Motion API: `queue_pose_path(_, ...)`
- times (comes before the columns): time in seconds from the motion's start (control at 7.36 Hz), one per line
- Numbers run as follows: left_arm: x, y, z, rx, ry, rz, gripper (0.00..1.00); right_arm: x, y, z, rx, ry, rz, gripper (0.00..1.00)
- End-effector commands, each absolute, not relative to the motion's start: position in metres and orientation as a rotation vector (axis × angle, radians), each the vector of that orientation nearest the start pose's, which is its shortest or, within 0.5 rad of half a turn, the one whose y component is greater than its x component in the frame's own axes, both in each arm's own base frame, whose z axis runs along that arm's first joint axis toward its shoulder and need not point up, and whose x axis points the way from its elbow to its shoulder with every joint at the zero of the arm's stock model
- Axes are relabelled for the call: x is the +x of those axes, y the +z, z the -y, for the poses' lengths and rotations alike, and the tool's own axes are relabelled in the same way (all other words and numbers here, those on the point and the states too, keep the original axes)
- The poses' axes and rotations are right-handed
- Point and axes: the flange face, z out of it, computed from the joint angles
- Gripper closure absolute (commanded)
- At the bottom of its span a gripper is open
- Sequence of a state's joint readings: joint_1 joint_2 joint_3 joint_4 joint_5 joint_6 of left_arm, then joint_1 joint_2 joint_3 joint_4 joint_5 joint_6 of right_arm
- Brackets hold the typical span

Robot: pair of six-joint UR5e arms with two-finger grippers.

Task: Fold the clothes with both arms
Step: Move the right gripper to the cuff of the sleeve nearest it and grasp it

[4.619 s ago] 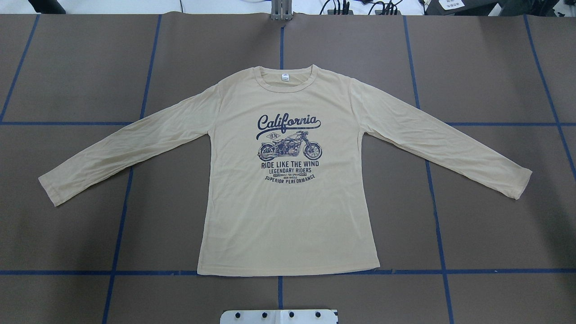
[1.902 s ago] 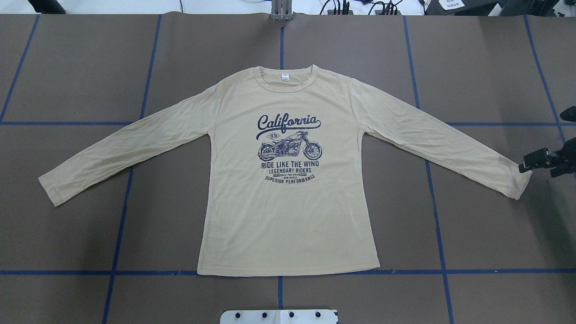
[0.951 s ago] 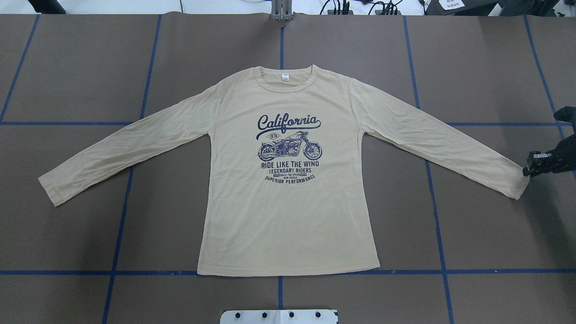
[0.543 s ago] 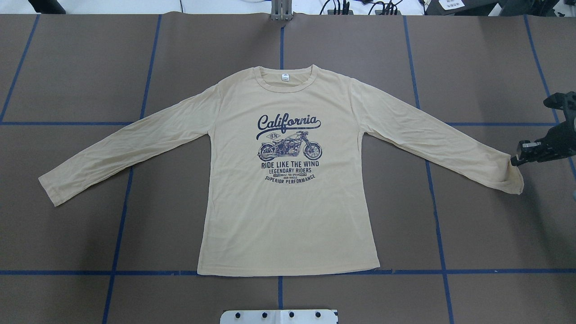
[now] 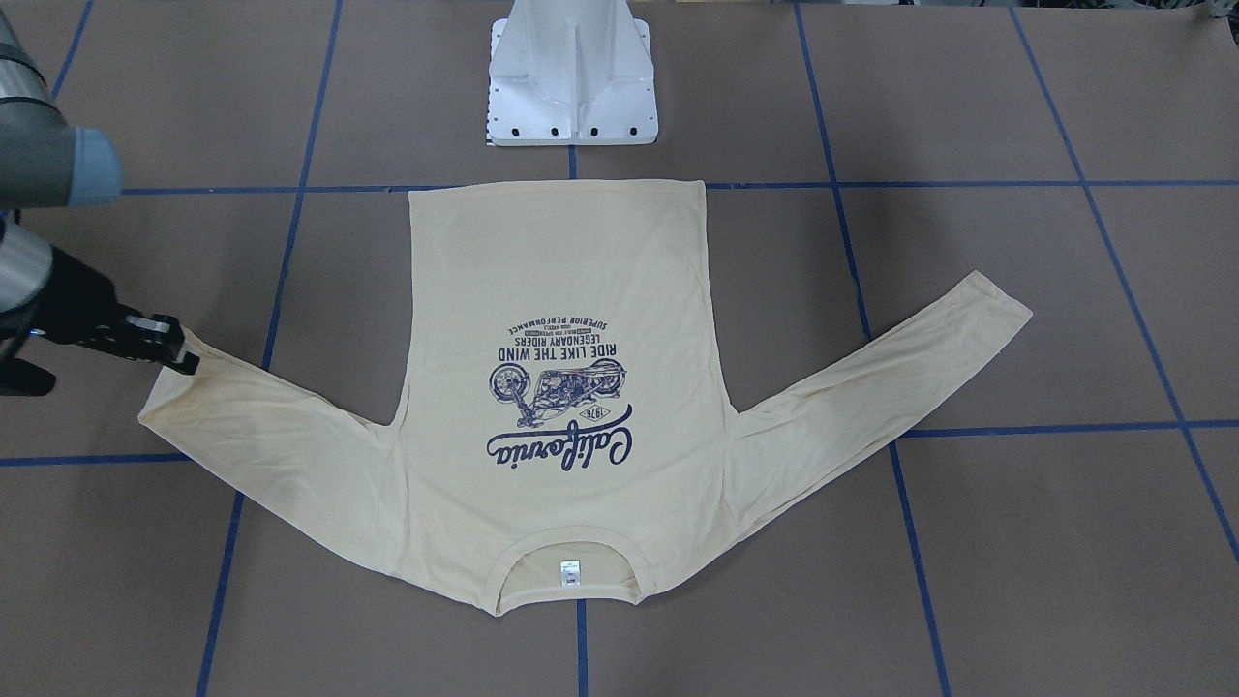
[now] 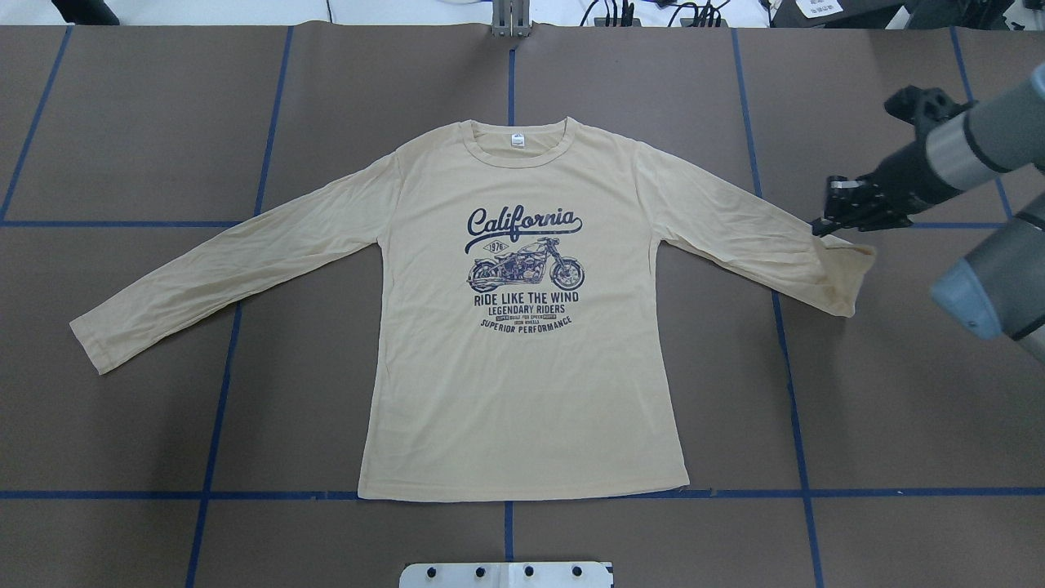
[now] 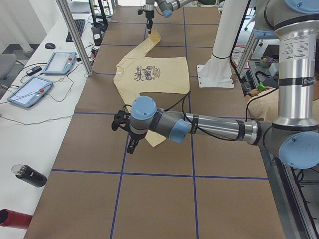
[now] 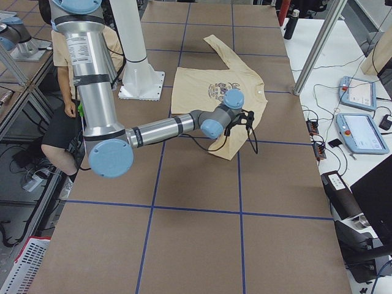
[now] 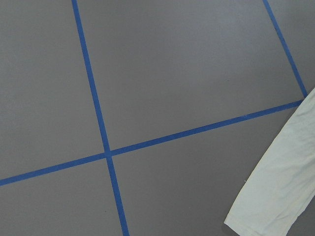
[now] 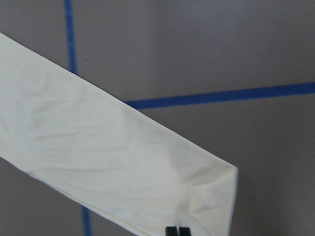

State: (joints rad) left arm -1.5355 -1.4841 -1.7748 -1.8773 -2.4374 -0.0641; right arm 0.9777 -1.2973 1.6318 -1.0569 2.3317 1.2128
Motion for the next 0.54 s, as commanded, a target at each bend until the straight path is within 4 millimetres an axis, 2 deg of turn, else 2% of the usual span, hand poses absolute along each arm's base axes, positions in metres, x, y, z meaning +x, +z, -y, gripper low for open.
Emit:
queue_pose_path(0.0,-0.040,0.561,0.472,0.355,0.160,-0.872,0.00,-0.405,0.274,0.555,-0.058,0.373,1.015,1.00)
queue_pose_path(0.27,-0.040,0.561,0.472,0.356,0.161,-0.872,0.00,-0.464,0.169,0.597,-0.034,0.453,1.036,1.00)
queue_pose_path(0.41,-0.040,0.561,0.472,0.356,0.161,-0.872,0.00,-0.467,0.125,0.602,0.000,0.448,1.072,1.00)
